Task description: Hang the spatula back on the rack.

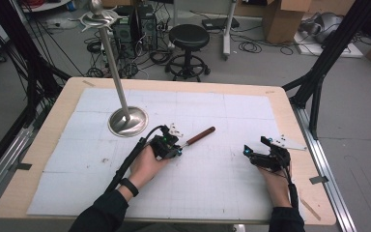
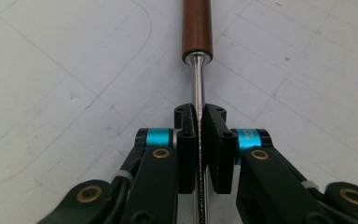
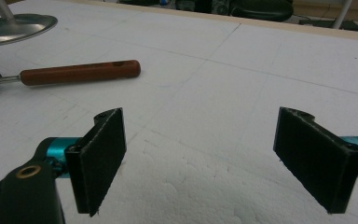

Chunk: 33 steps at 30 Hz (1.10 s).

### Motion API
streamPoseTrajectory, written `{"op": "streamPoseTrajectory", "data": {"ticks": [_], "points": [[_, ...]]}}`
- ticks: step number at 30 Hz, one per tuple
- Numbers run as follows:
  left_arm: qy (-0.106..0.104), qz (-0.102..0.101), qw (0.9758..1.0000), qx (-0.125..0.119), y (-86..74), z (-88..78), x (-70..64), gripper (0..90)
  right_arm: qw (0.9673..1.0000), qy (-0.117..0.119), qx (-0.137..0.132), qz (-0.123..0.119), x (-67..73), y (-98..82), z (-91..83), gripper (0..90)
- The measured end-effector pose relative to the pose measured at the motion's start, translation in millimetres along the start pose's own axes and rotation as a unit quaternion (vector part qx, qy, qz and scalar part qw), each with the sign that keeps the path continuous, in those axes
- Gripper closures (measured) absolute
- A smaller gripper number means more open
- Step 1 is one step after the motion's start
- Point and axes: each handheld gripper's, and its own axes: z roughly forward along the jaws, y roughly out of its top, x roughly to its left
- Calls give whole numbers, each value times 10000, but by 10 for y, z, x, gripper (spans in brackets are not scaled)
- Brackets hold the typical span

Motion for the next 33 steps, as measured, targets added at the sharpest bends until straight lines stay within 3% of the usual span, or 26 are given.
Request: {"op": "streamPoseTrajectory", "data": {"ticks": [7, 11, 17, 24, 28, 33], "points": [[-61, -36, 10000, -31, -2, -6, 18, 838, 10000, 0, -6, -3, -8, 0, 1, 162], [-198, -100, 9997, -89, -11, -15, 54, 839, 10000, 9, -16, 29, -14, 0, -2, 162], [-177, 100, 9990, -394, 9, -184, 52, 839, 10000, 4, -23, 13, -14, 0, -2, 161], [-165, 65, 9960, -880, -17, -376, 139, 845, 10000, 3, -18, 1, -12, -1, -2, 162], [-202, 36, 9953, -945, -47, -398, 164, 845, 10000, 2, -18, -11, -11, -1, -1, 162], [-184, 196, 9930, -1148, -45, -445, 139, 846, 10000, 1, -19, -3, -11, -1, -2, 162]]}}
